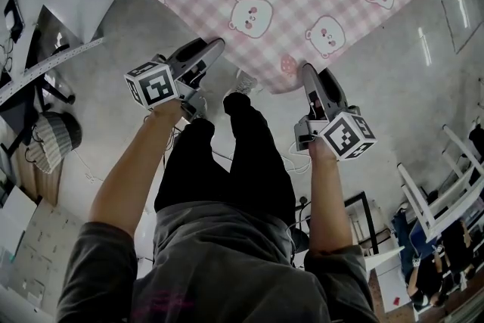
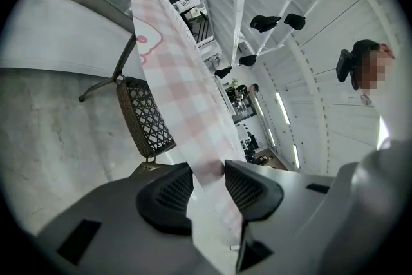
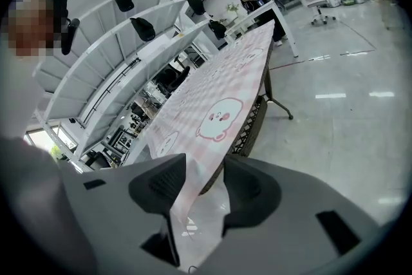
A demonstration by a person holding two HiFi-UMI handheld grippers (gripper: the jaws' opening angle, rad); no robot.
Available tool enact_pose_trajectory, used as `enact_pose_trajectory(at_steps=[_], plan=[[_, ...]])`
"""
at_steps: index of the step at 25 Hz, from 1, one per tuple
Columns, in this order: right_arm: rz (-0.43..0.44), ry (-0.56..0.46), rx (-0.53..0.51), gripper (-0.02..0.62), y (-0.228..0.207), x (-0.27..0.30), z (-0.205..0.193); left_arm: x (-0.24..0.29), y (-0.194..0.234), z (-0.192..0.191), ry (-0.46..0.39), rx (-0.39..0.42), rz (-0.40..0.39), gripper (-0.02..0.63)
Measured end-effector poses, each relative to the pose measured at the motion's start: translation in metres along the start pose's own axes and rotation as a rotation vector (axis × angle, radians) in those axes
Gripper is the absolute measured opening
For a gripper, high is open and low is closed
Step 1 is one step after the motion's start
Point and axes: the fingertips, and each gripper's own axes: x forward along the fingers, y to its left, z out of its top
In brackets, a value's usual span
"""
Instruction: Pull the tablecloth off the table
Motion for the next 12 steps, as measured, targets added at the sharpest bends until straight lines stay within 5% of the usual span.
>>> enact_pose_trajectory(at_steps=[12], plan=[[0.008, -0.023, 0.021, 0.040, 0.001, -0.008, 0.010, -0.012, -0.011, 0.004, -0.024, -0.004, -0.007, 0.033]])
